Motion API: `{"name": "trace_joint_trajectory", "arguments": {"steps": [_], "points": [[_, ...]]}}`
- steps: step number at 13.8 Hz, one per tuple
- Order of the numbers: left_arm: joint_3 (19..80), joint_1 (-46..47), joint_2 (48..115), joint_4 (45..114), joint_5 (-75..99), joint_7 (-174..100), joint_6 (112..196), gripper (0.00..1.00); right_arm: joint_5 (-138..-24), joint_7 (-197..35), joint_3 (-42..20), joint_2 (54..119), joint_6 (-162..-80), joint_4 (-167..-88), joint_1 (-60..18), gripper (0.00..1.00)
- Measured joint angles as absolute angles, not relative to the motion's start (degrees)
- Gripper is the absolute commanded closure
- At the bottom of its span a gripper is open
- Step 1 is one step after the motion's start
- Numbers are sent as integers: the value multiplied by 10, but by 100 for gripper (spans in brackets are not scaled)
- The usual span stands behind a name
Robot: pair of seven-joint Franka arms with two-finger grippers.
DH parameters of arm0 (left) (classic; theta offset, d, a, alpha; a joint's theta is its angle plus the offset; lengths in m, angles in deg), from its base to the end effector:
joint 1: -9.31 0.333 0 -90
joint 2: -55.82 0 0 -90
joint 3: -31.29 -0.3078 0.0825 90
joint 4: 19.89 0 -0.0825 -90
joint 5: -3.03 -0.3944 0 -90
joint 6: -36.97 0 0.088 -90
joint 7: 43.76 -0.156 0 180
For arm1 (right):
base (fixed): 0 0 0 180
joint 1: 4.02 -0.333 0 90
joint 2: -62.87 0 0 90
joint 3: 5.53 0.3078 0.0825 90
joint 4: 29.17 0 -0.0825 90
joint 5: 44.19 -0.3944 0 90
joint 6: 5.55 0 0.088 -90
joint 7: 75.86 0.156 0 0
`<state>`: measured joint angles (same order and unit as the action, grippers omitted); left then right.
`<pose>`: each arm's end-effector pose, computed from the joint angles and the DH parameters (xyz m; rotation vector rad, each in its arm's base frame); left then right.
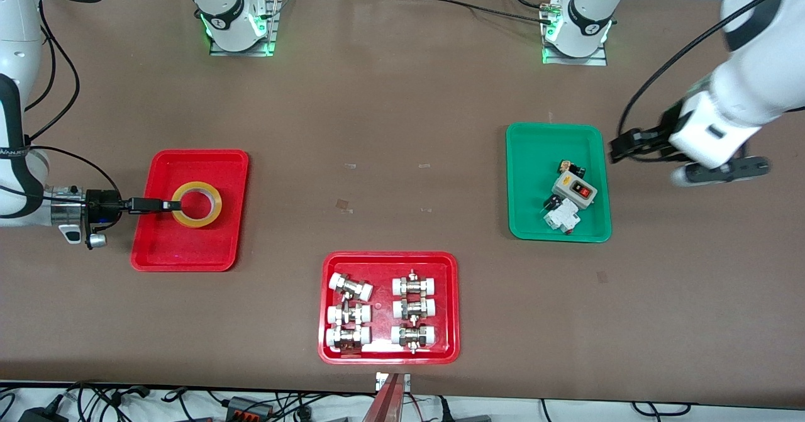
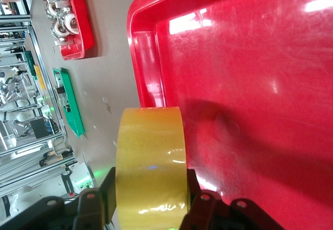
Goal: Left arm passes tape to right arm into tray
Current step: 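Lower the tape roll into the empty red tray with the right gripper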
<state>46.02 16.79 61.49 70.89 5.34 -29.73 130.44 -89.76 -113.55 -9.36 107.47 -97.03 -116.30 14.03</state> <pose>0.5880 -0.0757 0.5106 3.0792 0.1886 -0.0926 0.6168 -0.1259 0.1475 -2.1926 0.0486 0.2658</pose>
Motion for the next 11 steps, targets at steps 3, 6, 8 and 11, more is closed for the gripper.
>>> {"name": "trace_joint_trajectory", "arguments": {"steps": [3, 6, 8, 11], "points": [[368, 123, 586, 710, 53, -379, 1293, 0, -898, -1147, -92, 1077, -971, -1163, 140, 70], [326, 117, 566, 713, 40, -450, 1275, 0, -898, -1159, -92, 1087, -972, -1163, 143, 70], [319, 116, 556, 715, 19, -464, 1274, 0, -898, -1166, -92, 1091, -973, -1162, 145, 70], [321, 110, 545, 716, 14, -464, 1274, 0, -899, -1177, -92, 1097, -982, -1161, 150, 70]]}}
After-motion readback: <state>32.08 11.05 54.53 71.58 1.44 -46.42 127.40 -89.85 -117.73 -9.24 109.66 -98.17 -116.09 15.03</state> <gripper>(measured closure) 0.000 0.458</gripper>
